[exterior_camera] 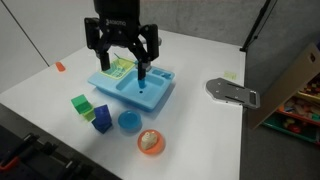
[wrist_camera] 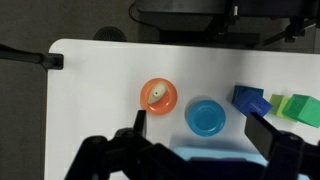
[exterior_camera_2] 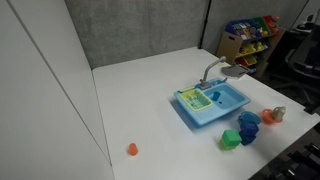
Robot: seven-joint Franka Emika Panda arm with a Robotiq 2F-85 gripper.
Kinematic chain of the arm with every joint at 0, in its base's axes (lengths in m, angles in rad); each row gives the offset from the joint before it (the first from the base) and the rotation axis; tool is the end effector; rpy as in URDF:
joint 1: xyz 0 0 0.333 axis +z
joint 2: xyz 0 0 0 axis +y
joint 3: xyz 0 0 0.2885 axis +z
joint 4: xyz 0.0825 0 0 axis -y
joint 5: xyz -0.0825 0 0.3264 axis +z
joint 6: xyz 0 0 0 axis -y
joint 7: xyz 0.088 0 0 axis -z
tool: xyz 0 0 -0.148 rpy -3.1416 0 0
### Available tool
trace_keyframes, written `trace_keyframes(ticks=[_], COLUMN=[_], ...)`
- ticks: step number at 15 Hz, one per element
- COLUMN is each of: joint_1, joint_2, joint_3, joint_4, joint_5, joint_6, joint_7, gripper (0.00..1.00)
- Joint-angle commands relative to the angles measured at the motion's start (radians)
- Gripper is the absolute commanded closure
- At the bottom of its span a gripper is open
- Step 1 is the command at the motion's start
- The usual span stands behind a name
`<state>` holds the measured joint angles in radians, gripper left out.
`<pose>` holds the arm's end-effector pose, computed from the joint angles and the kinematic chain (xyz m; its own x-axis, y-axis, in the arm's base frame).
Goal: Pick up the blue cup from the sink and put it on the table
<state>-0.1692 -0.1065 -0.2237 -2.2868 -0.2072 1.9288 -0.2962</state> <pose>0.3759 -0.1795 0.3445 0.9579 -0.0046 -0.2870 0.0145 -0.9978 0.0643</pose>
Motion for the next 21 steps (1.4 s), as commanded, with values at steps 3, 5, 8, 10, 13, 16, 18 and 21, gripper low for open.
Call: trace_keyframes(ticks=[3,5,8,10,13,16,18,21], joint_1=[0.011,0.02,0.034,0.04,0.045,0.046,0.045,0.045], joint_2=[0.044,0.065,0.114,0.155,0.204,0.258,0.298,0.366], joint_3=[0.034,0.045,0.061,0.073,0.091,0.109,0.118,0.127], joint_4=[0.066,0.085,0.109,0.121,0.131,0.14,0.153,0.182], joint_5=[0.009,0.02,0.073,0.122,0.182,0.199,0.194,0.179], joint_6=[0.002,0.019,0.073,0.116,0.184,0.271,0.318,0.382], joint_7=[0.018,0.018,0.002,-0.005,-0.013,-0.005,0.0,0.016], gripper=[0.0,0.0,0.0,0.0,0.0,0.0,0.0,0.0])
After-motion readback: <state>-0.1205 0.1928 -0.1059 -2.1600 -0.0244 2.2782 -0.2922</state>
